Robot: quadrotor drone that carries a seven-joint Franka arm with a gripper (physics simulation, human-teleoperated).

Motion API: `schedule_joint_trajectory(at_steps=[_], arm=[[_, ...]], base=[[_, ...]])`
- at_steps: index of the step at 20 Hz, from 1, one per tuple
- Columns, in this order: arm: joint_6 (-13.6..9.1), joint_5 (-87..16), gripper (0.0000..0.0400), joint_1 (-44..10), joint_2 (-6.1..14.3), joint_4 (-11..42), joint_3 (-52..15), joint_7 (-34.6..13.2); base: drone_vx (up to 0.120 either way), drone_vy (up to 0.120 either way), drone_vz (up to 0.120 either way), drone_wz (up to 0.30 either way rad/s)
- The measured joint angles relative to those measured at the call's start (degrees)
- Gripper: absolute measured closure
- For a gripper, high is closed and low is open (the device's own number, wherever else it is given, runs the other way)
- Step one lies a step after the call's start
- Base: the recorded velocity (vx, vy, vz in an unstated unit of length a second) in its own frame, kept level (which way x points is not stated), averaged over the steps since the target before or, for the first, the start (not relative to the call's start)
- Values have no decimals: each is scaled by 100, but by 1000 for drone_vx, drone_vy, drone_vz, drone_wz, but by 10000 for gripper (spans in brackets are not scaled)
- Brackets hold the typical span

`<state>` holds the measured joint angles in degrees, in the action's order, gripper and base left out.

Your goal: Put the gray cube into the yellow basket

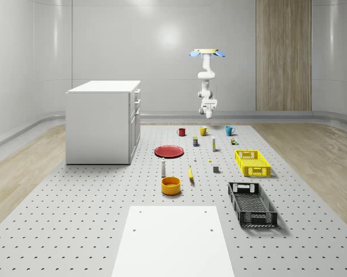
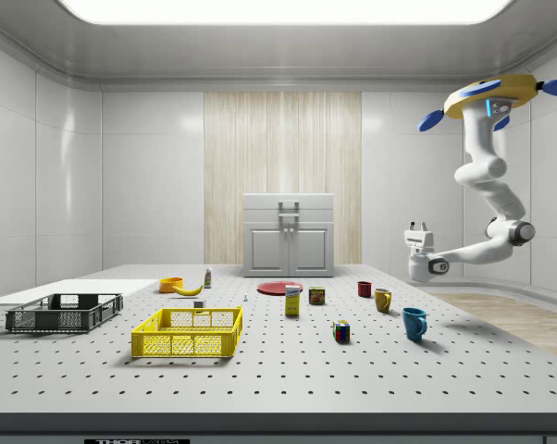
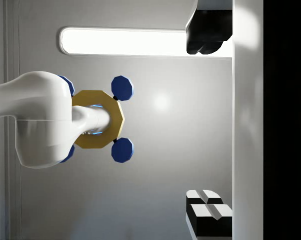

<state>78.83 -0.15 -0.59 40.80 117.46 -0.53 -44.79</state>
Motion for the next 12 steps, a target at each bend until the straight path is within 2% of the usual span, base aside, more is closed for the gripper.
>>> schedule_joint_trajectory(at_steps=[12], arm=[[53, -228, 0, -52, 38, 40, -164, -29]], base=[[120, 0, 0, 0]])
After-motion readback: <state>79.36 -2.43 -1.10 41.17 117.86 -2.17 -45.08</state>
